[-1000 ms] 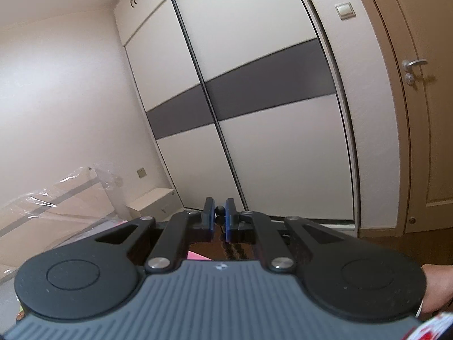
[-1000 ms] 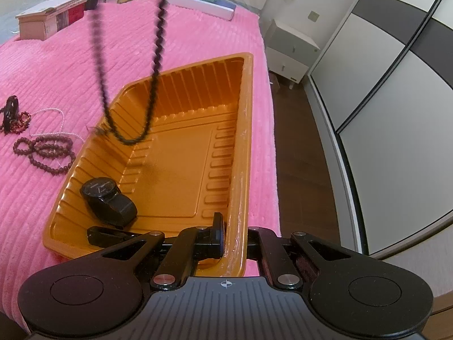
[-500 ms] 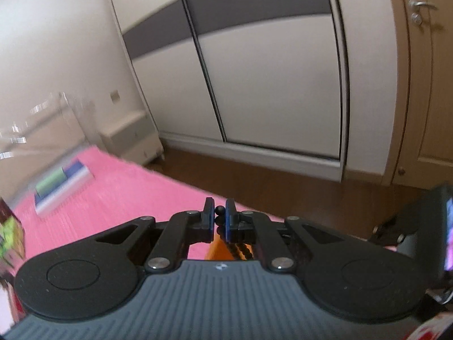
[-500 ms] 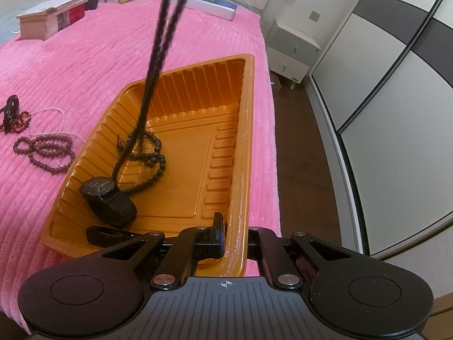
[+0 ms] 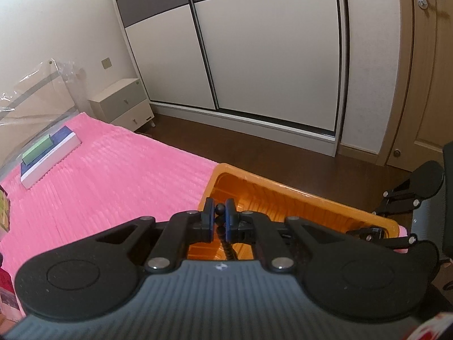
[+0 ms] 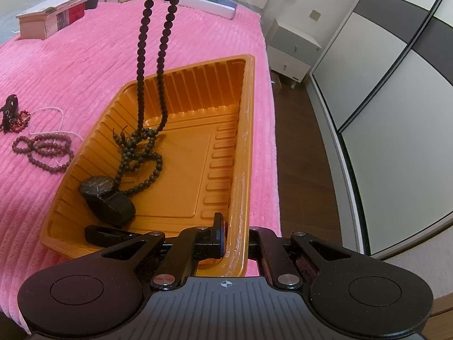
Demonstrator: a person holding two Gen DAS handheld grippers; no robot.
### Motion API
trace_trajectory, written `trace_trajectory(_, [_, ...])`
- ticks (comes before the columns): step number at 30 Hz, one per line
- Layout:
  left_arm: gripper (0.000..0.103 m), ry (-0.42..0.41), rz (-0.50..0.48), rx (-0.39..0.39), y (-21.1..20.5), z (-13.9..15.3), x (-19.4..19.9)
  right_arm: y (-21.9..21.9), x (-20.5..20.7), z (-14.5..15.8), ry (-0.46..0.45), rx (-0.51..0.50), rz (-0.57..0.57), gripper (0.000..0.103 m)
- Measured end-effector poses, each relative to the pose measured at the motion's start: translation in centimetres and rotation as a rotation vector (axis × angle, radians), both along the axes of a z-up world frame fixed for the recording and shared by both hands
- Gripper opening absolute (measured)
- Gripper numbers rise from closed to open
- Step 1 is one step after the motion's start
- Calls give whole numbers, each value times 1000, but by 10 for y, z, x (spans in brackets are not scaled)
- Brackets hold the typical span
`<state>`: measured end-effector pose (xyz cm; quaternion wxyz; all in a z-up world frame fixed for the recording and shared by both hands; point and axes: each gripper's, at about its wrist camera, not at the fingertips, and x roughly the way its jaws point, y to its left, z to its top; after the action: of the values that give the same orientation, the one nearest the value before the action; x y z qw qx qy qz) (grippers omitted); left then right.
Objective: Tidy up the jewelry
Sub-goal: 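Lift the necklace, lower it into the tray and open the left gripper, then return the left gripper to the pile and grasp a dark bead bracelet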
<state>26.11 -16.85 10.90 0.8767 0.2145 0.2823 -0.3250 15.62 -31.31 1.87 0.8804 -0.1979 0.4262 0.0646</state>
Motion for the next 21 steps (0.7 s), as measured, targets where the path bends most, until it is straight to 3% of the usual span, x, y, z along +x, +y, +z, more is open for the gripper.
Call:
trace_trajectory(4, [6,13,-2,3,-2,-2,2,0,0,0,0,0,1,4])
trace_trajectory(9, [17,24,3,-7,0,-2,6,0,0,0,-1,1,0,4])
trace_trajectory(12, [18,26,14,-19,7,-3,8,0,0,-1,-1,1,0,4])
trace_trajectory(18, [21,20,82,-52,48,-5,2,0,0,0,-3,5,-1,4])
trace_trajectory(21, [27,4,137,-58,79,-9,-8,-1,-1,0,-5,6,-1,4])
